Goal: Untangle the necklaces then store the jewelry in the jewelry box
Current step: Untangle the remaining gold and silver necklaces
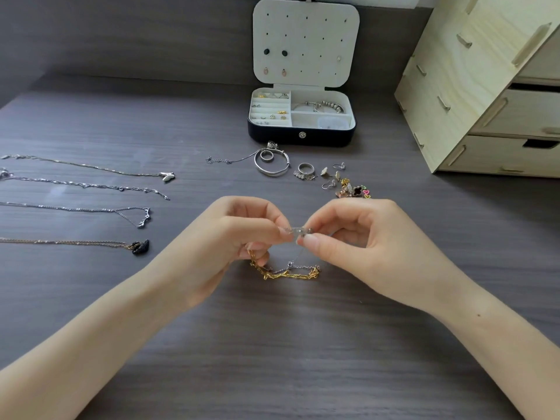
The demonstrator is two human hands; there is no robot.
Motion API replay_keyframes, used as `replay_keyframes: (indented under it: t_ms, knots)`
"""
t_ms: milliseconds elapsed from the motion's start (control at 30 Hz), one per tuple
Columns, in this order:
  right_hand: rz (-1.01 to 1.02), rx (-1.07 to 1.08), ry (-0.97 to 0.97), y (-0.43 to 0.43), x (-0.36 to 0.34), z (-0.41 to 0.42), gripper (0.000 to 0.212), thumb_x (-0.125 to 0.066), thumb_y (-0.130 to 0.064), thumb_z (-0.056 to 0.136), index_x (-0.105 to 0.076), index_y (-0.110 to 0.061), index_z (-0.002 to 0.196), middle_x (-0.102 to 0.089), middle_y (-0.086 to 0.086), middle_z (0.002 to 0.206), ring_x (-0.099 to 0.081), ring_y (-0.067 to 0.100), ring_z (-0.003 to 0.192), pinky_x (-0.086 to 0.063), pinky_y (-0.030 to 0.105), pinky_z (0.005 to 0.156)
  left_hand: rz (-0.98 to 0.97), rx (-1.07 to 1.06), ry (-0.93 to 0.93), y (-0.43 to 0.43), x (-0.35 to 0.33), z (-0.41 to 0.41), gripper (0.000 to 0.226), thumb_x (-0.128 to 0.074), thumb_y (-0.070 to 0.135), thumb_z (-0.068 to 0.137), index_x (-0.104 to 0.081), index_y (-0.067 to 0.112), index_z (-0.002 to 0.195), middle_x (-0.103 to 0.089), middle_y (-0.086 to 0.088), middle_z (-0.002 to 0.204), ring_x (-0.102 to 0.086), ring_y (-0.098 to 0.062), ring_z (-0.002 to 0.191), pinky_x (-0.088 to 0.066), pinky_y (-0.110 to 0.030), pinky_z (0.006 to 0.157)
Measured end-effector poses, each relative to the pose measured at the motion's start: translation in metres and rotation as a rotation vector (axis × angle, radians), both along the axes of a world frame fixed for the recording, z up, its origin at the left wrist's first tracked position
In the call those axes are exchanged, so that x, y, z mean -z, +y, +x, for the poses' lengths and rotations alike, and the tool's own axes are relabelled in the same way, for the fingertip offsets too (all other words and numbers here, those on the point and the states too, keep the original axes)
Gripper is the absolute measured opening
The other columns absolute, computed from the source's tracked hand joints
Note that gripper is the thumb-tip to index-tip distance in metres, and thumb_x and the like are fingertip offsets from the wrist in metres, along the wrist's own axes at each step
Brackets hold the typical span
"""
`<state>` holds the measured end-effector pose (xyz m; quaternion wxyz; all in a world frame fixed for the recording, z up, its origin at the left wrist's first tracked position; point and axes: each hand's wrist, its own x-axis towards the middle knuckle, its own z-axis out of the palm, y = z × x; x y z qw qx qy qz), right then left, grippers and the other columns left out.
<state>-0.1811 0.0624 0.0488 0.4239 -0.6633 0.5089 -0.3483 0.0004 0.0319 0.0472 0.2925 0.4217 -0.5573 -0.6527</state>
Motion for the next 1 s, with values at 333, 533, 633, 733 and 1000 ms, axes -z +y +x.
replay_keyframes:
  t_ms: [333,533,633,733,1000]
  knots:
    - [0.194,-0.002,-0.257,-0.0015,-0.0024,0.0001,0.009,-0.057,0.000,0.088,-0.057,-0.006,0.081,-0.072,0.012,0.079,-0.065,0.020,0.068,-0.056,0.026,0.068,-0.153,-0.067,-0.123,-0.0004,0.0036,0.0005,0.004,-0.064,0.021,0.061,-0.066,0.020,0.059,-0.052,0.007,0.051,-0.043,-0.010,0.050,-0.032,-0.010,0.045]
    - [0.282,-0.048,-0.286,-0.0035,-0.0012,-0.0022,0.016,-0.061,-0.022,0.073,-0.060,-0.007,0.079,-0.064,0.002,0.063,-0.055,0.012,0.055,-0.047,0.021,0.054,-0.166,-0.094,-0.122,0.0001,0.0022,0.0008,0.006,-0.066,0.025,0.062,-0.067,0.020,0.061,-0.051,0.006,0.054,-0.043,-0.011,0.052,-0.031,-0.018,0.050]
    - [0.312,-0.062,-0.308,-0.0042,0.0004,-0.0031,0.015,-0.068,-0.019,0.079,-0.060,-0.007,0.078,-0.062,0.001,0.062,-0.048,0.011,0.051,-0.042,0.021,0.052,-0.153,-0.077,-0.104,0.0012,0.0012,0.0006,0.006,-0.066,0.026,0.063,-0.069,0.020,0.063,-0.053,0.005,0.056,-0.041,-0.011,0.053,-0.033,-0.019,0.052]
    - [0.353,-0.095,-0.358,-0.0045,0.0017,-0.0032,0.011,-0.058,-0.018,0.081,-0.059,-0.007,0.078,-0.060,0.002,0.061,-0.040,0.014,0.049,-0.037,0.018,0.048,-0.156,-0.069,-0.065,0.0029,0.0004,-0.0008,0.010,-0.066,0.025,0.064,-0.070,0.016,0.065,-0.055,-0.001,0.062,-0.040,-0.011,0.054,-0.034,-0.016,0.050]
    - [0.442,-0.140,-0.417,-0.0049,0.0028,-0.0016,0.014,-0.053,-0.020,0.082,-0.054,-0.006,0.084,-0.048,0.001,0.052,-0.030,0.010,0.044,-0.020,0.021,0.043,-0.140,-0.059,-0.030,0.0050,-0.0012,-0.0022,0.011,-0.065,0.024,0.066,-0.071,0.017,0.064,-0.051,0.005,0.054,-0.036,-0.012,0.052,-0.032,-0.015,0.047]
